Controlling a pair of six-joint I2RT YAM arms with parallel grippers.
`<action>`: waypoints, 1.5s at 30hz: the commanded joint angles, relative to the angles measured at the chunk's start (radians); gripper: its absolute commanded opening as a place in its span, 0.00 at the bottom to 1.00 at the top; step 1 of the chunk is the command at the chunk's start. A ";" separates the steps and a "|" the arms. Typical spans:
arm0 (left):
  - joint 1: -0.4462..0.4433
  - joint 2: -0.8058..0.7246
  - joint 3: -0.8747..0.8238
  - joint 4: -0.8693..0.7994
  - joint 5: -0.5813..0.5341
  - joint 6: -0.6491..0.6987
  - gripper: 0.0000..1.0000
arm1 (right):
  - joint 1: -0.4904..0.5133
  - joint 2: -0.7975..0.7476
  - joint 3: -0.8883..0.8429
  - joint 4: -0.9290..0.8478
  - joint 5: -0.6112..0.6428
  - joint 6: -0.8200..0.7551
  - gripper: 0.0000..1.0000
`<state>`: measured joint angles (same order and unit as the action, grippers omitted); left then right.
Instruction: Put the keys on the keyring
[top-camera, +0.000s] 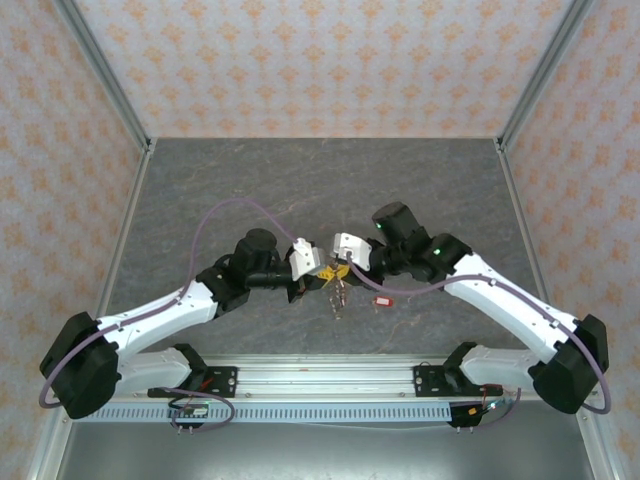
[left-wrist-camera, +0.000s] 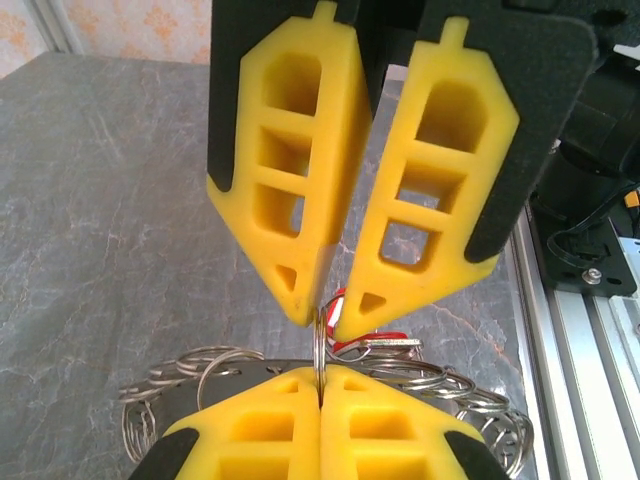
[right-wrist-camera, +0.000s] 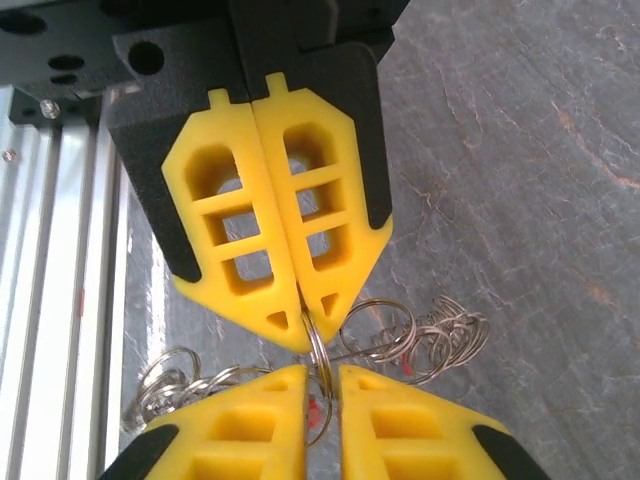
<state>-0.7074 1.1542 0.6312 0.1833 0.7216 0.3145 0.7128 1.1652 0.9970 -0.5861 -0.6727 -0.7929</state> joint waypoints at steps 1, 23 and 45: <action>-0.007 -0.032 -0.020 0.131 0.004 -0.046 0.00 | -0.033 -0.023 -0.041 0.073 -0.101 0.036 0.17; -0.009 -0.001 0.054 -0.061 0.007 0.050 0.13 | -0.087 0.002 -0.050 0.110 -0.175 0.036 0.01; -0.010 0.030 0.077 -0.073 0.001 0.061 0.11 | -0.003 0.067 0.095 -0.085 -0.008 -0.037 0.04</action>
<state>-0.7074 1.1896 0.6804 0.1150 0.7254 0.3607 0.6964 1.2385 1.0443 -0.6468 -0.6994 -0.8059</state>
